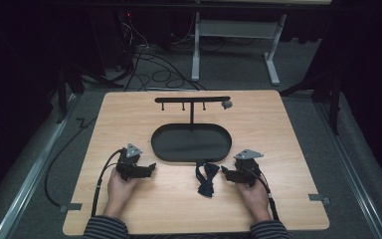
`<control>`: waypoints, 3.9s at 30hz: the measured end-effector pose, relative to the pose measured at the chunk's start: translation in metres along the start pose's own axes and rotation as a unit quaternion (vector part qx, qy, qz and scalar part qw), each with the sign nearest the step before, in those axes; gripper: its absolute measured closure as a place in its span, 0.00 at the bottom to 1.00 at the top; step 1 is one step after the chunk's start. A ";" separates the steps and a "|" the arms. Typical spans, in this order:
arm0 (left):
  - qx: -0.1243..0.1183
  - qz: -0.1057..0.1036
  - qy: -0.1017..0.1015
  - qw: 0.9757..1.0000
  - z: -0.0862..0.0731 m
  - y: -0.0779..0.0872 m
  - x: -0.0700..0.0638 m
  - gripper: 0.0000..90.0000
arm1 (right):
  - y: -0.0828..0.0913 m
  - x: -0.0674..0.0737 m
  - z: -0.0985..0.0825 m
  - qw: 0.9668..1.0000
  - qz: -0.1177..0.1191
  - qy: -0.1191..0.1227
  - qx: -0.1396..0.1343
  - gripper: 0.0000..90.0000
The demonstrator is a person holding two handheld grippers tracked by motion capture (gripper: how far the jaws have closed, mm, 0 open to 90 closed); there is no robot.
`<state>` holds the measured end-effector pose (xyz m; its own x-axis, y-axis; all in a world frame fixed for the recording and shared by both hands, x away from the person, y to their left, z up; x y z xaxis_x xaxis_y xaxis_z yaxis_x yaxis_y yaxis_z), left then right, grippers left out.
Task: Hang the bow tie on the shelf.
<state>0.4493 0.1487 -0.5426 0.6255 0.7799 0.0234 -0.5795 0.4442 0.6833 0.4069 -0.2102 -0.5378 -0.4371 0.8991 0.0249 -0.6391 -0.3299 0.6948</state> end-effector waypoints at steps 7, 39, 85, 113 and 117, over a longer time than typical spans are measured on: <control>0.000 0.004 0.005 1.000 0.000 0.001 0.000 0.18 | 0.000 0.000 0.000 1.000 0.000 0.000 0.000 0.36; 0.001 0.004 0.006 1.000 0.000 0.001 0.001 0.18 | 0.034 -0.004 -0.008 0.997 0.019 -0.040 -0.064 0.59; 0.000 0.002 0.007 1.000 0.000 0.001 0.001 0.19 | 0.034 0.053 0.032 0.991 0.102 0.033 -0.077 1.00; 0.000 0.003 0.007 1.000 0.000 0.001 0.001 0.19 | 0.066 0.037 0.098 0.990 0.047 0.051 -0.123 1.00; 0.000 0.004 0.007 1.000 0.000 0.001 0.001 0.19 | 0.067 0.037 0.106 0.989 0.047 0.049 -0.128 1.00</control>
<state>0.4492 0.1497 -0.5424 0.6137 0.7893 0.0181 -0.5844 0.4387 0.6827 0.4153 -0.1687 -0.4142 -0.5538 0.8327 0.0022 -0.7267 -0.4846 0.4868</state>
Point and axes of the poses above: each handheld gripper's, and its own axes: y roughly backward along the jaws, z roughly out of its top, x roughly to its left, the point moved 5 cm from there along -y, roughly forward along the jaws, and after that the axes turned 3 degrees about -y, right-handed, at the moved point
